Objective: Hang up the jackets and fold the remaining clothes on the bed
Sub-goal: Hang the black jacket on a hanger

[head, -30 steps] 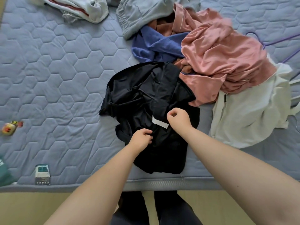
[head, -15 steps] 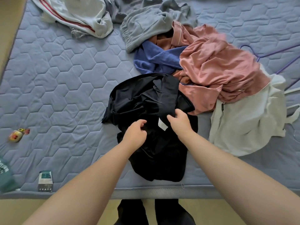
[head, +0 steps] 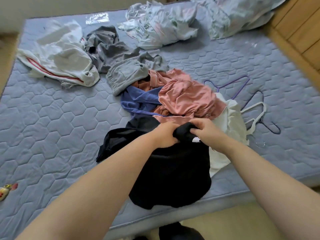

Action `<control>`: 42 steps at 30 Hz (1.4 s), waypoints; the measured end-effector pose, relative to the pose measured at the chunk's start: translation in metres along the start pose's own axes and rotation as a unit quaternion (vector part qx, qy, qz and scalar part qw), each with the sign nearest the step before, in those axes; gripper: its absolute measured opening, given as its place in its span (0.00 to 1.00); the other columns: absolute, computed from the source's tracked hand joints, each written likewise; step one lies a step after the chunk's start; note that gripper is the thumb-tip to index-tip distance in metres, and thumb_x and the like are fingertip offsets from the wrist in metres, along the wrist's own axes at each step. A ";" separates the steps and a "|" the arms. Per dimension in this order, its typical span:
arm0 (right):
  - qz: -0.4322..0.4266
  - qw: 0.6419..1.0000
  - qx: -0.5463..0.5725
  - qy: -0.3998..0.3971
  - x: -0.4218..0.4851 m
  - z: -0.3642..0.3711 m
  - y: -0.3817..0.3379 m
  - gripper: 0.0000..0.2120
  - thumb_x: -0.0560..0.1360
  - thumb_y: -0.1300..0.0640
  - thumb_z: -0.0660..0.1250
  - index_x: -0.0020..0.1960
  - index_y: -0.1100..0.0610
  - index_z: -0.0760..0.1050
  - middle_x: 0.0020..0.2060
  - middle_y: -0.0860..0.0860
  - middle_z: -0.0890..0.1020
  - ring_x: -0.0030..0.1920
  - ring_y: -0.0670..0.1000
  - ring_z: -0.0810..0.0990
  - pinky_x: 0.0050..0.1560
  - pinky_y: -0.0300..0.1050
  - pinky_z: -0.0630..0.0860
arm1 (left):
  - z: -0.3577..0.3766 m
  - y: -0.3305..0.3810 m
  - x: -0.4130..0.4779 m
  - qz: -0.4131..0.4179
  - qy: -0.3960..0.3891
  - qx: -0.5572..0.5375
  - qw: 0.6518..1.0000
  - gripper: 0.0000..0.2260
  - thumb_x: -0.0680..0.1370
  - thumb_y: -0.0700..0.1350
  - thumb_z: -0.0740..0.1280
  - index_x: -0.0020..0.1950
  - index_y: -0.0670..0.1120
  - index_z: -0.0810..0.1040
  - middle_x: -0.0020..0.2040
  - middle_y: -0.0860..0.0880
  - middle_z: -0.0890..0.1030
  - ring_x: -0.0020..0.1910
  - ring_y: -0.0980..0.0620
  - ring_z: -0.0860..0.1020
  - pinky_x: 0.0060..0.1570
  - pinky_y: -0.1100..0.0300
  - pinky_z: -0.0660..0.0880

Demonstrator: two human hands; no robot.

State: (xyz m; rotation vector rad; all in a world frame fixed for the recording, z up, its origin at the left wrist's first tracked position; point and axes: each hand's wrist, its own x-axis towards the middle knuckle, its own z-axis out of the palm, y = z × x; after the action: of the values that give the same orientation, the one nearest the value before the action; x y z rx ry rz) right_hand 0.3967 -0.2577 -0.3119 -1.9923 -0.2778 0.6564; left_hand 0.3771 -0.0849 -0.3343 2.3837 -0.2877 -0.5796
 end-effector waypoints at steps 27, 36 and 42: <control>-0.037 0.972 0.057 0.224 -0.147 -0.049 -0.310 0.03 0.77 0.65 0.64 0.45 0.60 0.75 0.39 0.56 0.78 0.40 0.54 0.78 0.38 0.45 0.74 | -0.283 0.200 -0.184 0.093 0.148 -0.179 0.968 0.09 0.74 0.36 0.70 0.54 0.39 0.80 0.47 0.44 0.80 0.46 0.49 0.80 0.54 0.52 0.78; -0.118 0.939 0.180 0.267 -0.143 -0.040 -0.347 0.07 0.78 0.67 0.60 0.51 0.60 0.76 0.50 0.58 0.81 0.54 0.59 0.79 0.51 0.51 0.78 | -0.269 0.180 -0.211 0.182 0.026 -0.233 0.955 0.15 0.77 0.36 0.68 0.59 0.50 0.71 0.52 0.55 0.78 0.48 0.65 0.79 0.47 0.71 0.75; -0.150 0.913 0.293 0.242 -0.136 -0.019 -0.362 0.08 0.79 0.66 0.59 0.54 0.59 0.75 0.47 0.56 0.80 0.49 0.57 0.79 0.41 0.47 0.77 | -0.211 0.147 -0.204 0.128 0.020 -0.311 0.942 0.16 0.75 0.34 0.69 0.59 0.47 0.73 0.52 0.53 0.79 0.46 0.64 0.79 0.42 0.72 0.75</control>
State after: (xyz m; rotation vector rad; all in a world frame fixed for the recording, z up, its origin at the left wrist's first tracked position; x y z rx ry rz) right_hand 0.3227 -0.1554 0.0542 -1.4249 -0.0649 0.0171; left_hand 0.2904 -0.0092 -0.0271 1.7126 -0.3317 -0.4183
